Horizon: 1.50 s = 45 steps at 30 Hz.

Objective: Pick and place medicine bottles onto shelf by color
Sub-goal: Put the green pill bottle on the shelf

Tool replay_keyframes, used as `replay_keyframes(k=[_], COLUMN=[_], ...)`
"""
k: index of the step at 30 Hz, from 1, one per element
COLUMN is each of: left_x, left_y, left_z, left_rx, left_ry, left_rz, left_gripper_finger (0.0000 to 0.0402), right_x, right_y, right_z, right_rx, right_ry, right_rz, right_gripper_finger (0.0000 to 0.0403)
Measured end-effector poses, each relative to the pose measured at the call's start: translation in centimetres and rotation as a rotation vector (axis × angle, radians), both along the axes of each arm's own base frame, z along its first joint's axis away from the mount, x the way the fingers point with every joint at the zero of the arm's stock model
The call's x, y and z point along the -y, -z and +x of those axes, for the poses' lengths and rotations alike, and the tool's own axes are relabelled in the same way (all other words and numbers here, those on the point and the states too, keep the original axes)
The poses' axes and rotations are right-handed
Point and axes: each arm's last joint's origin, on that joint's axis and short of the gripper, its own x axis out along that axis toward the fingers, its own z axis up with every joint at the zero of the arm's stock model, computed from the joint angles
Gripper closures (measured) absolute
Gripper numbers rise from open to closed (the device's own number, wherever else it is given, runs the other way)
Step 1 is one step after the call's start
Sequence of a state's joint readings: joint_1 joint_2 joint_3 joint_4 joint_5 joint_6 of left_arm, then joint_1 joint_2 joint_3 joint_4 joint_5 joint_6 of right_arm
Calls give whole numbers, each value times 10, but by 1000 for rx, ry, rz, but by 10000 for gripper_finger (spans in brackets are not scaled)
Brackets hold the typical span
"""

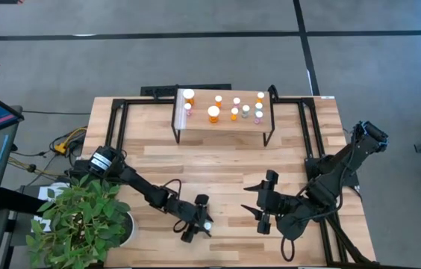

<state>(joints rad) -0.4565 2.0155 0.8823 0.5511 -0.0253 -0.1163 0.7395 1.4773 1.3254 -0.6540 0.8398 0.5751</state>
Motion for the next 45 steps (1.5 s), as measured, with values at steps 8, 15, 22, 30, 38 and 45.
replay_keyframes(k=[8,15,22,30,38,45], left_x=[-7,-31,-82,-149,-195,-216], left_y=[0,-10,-63,-139,-141,-140], left_z=[3,12,13,-18,-64,-77], left_rx=[-9,-39,14,134,225,278], left_ry=[-33,-78,-262,-643,-895,-1094], left_rz=[-20,-101,-63,147,114,70], left_gripper_finger=[282,319,307,301,301,301], right_x=[0,0,-1,-4,-3,0], right_y=[0,0,0,0,0,0], right_z=[0,0,0,-3,-3,1], right_rx=[0,-2,-2,-1,-2,-2], right_ry=[0,-3,-6,-17,-18,-4], right_rz=[0,3,4,5,4,-2], right_gripper_finger=[143,143,143,143,143,143])
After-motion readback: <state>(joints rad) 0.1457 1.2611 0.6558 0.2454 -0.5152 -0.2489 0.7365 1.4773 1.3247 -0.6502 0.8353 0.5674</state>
